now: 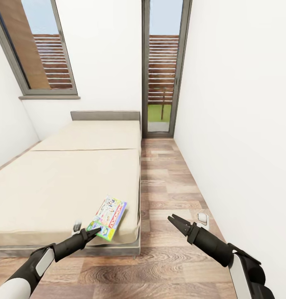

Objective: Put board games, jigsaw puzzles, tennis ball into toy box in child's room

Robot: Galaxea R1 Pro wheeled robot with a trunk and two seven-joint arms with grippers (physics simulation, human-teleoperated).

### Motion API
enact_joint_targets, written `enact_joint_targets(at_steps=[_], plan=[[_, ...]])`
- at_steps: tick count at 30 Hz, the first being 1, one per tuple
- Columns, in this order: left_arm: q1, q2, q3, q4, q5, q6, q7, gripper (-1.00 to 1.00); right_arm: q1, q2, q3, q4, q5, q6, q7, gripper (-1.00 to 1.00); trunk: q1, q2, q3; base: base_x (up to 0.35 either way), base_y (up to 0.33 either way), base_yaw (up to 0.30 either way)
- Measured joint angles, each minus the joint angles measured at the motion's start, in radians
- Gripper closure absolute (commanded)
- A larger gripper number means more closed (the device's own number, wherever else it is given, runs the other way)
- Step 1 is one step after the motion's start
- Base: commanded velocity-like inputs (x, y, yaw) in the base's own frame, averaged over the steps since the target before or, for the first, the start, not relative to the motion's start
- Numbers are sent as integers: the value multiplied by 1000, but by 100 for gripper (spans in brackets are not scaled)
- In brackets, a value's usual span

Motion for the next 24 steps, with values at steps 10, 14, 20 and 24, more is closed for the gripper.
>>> enact_joint_targets(at_steps=[10,14,20,24], plan=[[0,1,-2,1,-8,-6,1,100,0,1,0,0,0,0,0,-100,-38,70,31,0,0,0],[0,1,-2,1,-10,-6,1,100,0,1,0,0,0,0,0,-100,-54,98,44,0,0,0],[0,4,-2,1,-10,-5,1,100,0,4,0,0,0,-1,0,-100,-77,140,63,0,0,0],[0,9,-2,1,-10,-5,1,100,0,4,0,0,0,-1,0,-100,-92,168,75,0,0,0]])
